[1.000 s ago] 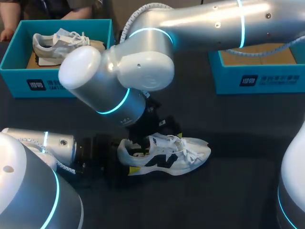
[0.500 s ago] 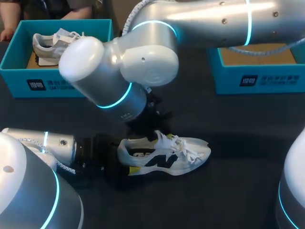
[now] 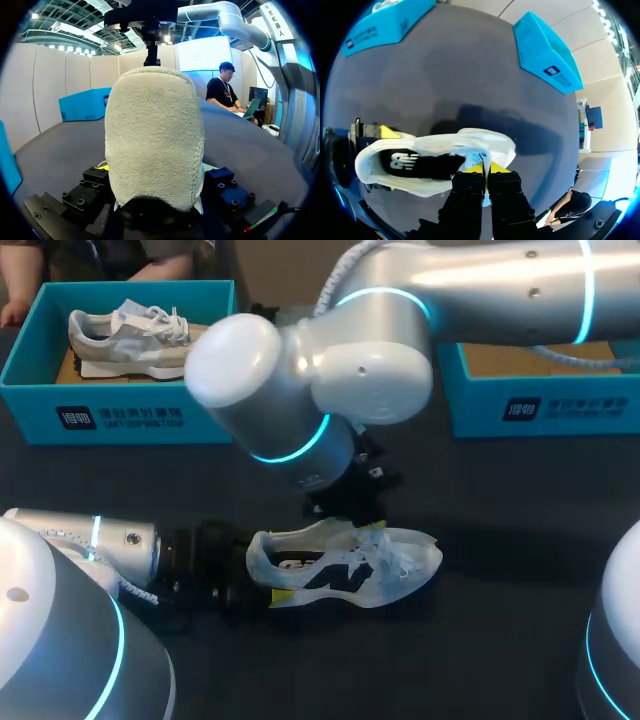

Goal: Take the shoe out of the shoebox, open the shoe tongue, remove and reinsert the insole, then place the shoe into the shoebox

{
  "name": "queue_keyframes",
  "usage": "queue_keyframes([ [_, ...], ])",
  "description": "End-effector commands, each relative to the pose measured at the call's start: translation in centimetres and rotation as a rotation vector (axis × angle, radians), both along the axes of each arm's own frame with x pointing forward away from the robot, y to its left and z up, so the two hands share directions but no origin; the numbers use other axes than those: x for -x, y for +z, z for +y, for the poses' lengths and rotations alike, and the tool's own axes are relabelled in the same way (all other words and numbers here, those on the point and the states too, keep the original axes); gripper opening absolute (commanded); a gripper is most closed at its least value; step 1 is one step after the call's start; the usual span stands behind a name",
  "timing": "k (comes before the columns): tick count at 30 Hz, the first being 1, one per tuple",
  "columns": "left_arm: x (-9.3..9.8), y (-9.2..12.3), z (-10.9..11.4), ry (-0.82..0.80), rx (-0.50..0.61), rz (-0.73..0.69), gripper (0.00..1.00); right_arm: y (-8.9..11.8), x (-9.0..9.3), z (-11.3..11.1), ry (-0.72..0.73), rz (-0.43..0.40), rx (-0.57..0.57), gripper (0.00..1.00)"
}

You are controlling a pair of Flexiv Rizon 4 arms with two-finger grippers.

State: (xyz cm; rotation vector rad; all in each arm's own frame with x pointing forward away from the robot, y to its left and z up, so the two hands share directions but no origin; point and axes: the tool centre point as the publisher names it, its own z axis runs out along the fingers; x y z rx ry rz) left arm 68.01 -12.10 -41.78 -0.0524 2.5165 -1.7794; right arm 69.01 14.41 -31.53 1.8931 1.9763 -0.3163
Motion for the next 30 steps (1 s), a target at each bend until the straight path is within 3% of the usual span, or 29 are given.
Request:
queue_keyframes([
  [1,-0.2,-0.3,0.1,-0.002,-0.005,0.001,0.00,0.0,0.2,-2.2,-0.240,-0.118,-0.134,0.00],
  [12,-0.2,-0.3,0.1,-0.002,-0.005,0.001,0.00,-4.1,-1.1,-5.3,-0.189,-0.098,-0.182,0.00],
  [19,-0.2,-0.3,0.1,-0.002,-0.005,0.001,0.00,-6.5,-1.4,-5.7,-0.180,-0.092,-0.197,0.00],
  [20,-0.2,-0.3,0.1,-0.002,-0.005,0.001,0.00,-6.7,-1.4,-5.7,-0.175,-0.102,-0.203,0.05],
  [21,-0.2,-0.3,0.1,-0.002,-0.005,0.001,0.00,-6.9,-1.4,-5.7,-0.174,-0.100,-0.202,0.26],
  [22,-0.2,-0.3,0.1,-0.002,-0.005,0.001,0.00,-7.1,-1.4,-5.7,-0.173,-0.101,-0.202,0.40],
  [24,-0.2,-0.3,0.1,-0.002,-0.005,0.001,0.00,-7.4,-1.4,-5.7,-0.169,-0.094,-0.196,0.48],
  [25,-0.2,-0.3,0.1,-0.002,-0.005,0.001,0.00,-7.5,-1.4,-5.7,-0.170,-0.093,-0.195,0.71],
  [29,-0.2,-0.3,0.1,-0.002,-0.005,0.001,0.00,-7.1,-1.3,-5.7,-0.173,-0.091,-0.186,1.00],
  [30,-0.2,-0.3,0.1,-0.002,-0.005,0.001,0.00,-6.8,-1.3,-5.7,-0.173,-0.095,-0.178,1.00],
])
